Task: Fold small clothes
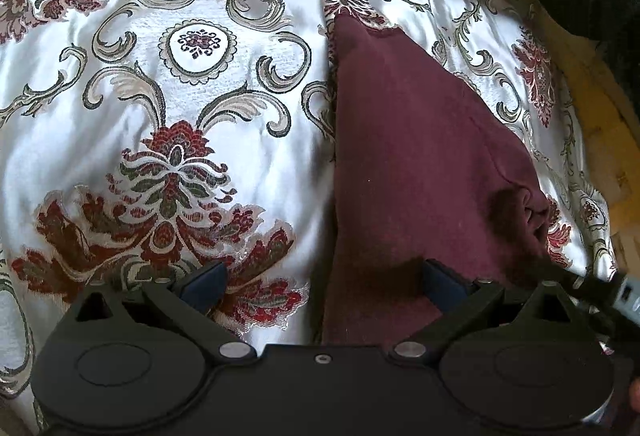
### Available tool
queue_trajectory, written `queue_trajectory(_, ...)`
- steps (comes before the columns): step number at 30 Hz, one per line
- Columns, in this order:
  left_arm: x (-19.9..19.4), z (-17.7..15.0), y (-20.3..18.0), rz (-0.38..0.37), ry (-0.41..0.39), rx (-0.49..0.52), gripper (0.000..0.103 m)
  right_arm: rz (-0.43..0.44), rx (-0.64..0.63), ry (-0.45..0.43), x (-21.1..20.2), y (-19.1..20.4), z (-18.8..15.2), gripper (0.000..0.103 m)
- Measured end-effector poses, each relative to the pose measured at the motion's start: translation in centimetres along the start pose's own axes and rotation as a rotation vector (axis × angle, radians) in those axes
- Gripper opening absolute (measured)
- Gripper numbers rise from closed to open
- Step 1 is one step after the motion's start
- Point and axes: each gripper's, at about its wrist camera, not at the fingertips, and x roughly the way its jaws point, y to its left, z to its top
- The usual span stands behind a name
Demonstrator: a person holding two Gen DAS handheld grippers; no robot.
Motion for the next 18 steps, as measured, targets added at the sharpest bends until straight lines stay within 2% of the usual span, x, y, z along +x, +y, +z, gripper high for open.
queue_trajectory(3,0.1,-0.1,-0.1,0.008,0.002,0.006,0.102,0.054,0.053,-0.075,-0.1,-0.4,0.5,0.103)
queue_trajectory(8,0.2,-0.4,-0.5,0.027,-0.002,0.031,0.102,0.230,0.222,-0.130,1.5,-2.5,1.8,0.103)
queue_trajectory(11,0.2,-0.6,-0.7,0.038,-0.005,0.044,0.102,0.257,0.223,-0.173,2.4,-2.8,2.9,0.102)
queue_trajectory(14,0.2,-0.8,-0.9,0.038,-0.007,0.059,0.102,0.221,0.157,-0.168,3.6,-2.2,4.3,0.084)
queue_trajectory(16,0.2,-0.8,-1.1,0.034,-0.005,0.069,0.102,0.199,0.129,-0.170,4.5,-1.9,4.6,0.063)
queue_trajectory(18,0.3,-0.9,-1.3,0.031,-0.002,0.078,0.102,0.181,0.104,-0.161,5.4,-1.8,5.0,0.026)
